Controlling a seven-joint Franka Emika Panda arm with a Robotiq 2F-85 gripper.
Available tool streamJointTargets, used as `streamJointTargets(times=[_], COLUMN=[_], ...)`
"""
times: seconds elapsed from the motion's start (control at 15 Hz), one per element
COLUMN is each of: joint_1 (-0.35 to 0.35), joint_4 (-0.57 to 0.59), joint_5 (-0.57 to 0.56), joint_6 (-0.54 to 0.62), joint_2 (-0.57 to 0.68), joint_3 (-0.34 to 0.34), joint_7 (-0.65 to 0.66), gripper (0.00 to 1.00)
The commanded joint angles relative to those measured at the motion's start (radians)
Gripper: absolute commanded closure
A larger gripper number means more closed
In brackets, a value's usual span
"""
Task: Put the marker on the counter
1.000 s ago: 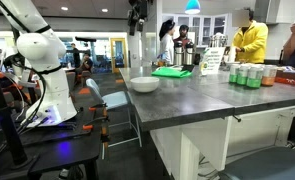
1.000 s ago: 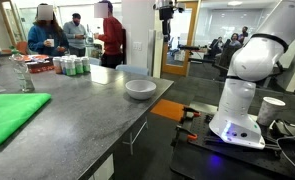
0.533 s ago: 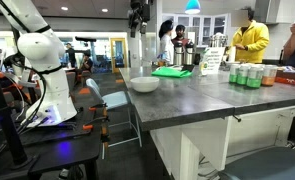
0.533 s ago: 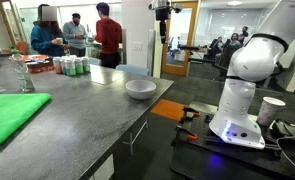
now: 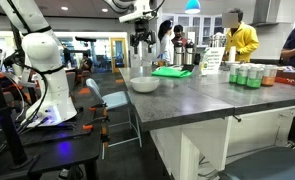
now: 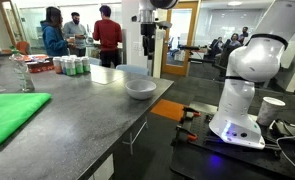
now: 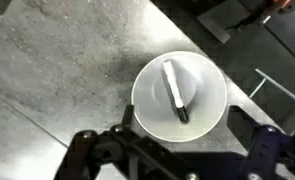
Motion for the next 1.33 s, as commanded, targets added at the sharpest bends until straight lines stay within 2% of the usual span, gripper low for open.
streamJointTargets(times=[0.0, 0.27, 0.4, 0.73, 1.27], joint_1=[0.017, 0.010, 0.004, -0.004, -0.008], joint_4=[-0.022, -0.037, -0.043, -0.082, -0.117], joint_5=[0.043, 0.044, 0.047, 0.067, 0.102], joint_6=[0.072, 0.102, 0.123, 0.181, 0.331], joint_2=[0.048, 0.119, 0.148, 0.183, 0.257], joint_3=[-0.008, 0.004, 0.015, 0.054, 0.075], joint_7=[-0.162, -0.354, -0.398, -0.351, -0.376], gripper=[0.00, 0.00, 0.00, 0.00, 0.00])
